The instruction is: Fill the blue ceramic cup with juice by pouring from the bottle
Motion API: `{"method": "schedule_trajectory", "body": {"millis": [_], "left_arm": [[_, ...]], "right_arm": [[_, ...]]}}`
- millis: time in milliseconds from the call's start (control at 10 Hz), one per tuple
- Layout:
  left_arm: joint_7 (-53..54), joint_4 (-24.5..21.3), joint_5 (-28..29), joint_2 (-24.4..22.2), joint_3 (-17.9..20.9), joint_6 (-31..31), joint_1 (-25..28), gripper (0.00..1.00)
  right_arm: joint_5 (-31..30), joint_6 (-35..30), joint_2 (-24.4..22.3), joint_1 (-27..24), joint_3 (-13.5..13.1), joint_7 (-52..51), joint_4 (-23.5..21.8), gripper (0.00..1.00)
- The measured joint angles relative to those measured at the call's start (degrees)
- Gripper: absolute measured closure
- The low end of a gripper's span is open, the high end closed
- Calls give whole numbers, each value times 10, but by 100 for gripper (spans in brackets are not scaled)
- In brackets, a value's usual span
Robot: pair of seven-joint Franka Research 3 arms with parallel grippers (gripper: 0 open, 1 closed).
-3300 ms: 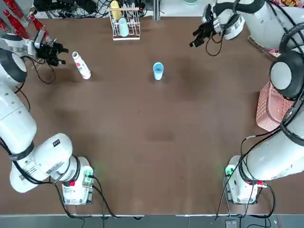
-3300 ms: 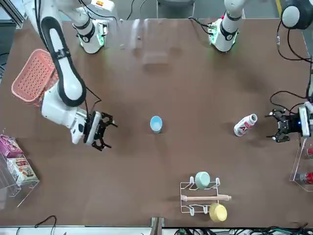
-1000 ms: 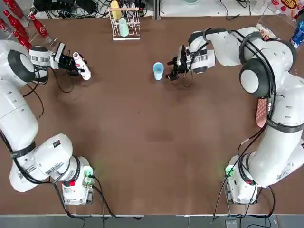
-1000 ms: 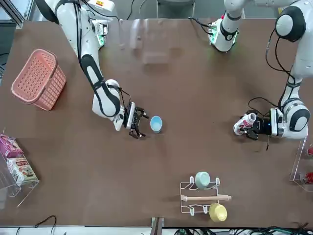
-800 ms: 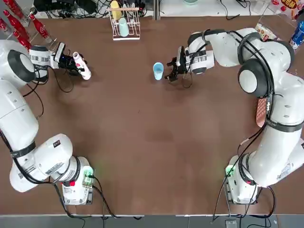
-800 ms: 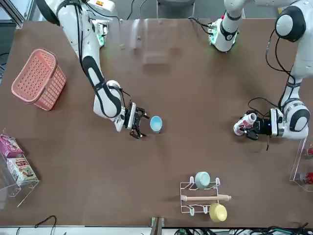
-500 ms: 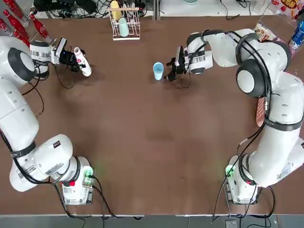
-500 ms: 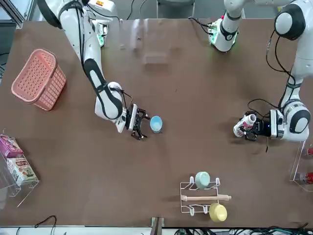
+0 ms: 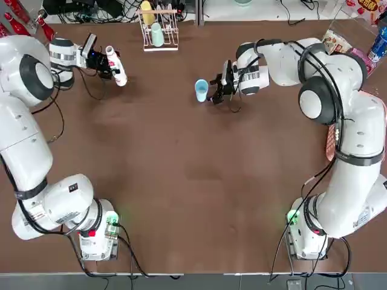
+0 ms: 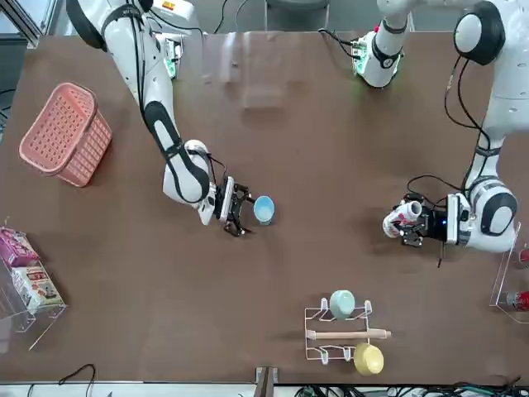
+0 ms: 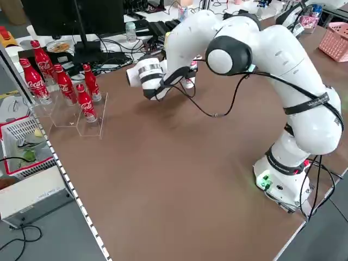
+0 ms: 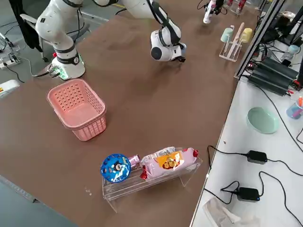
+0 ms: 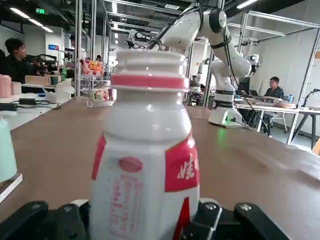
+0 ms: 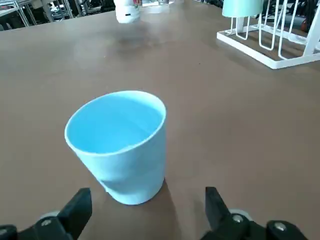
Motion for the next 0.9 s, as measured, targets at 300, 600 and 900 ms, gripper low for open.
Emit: {"method": "schedule_trajectory", "body": {"millis": [300,600,900], "left_arm": [[-8,1,-40,-9,0,55,-52,53],[-20,1,-73,-9,0,102,-93,53],[-43,-3,-103,-10,0,112,-135,54]], "right_arm": [[4,0,5,7,0,-6,0,0],[15,0,6,21,0,-8,0,0],[27,-1,6,31,1,-9,0,0]]}}
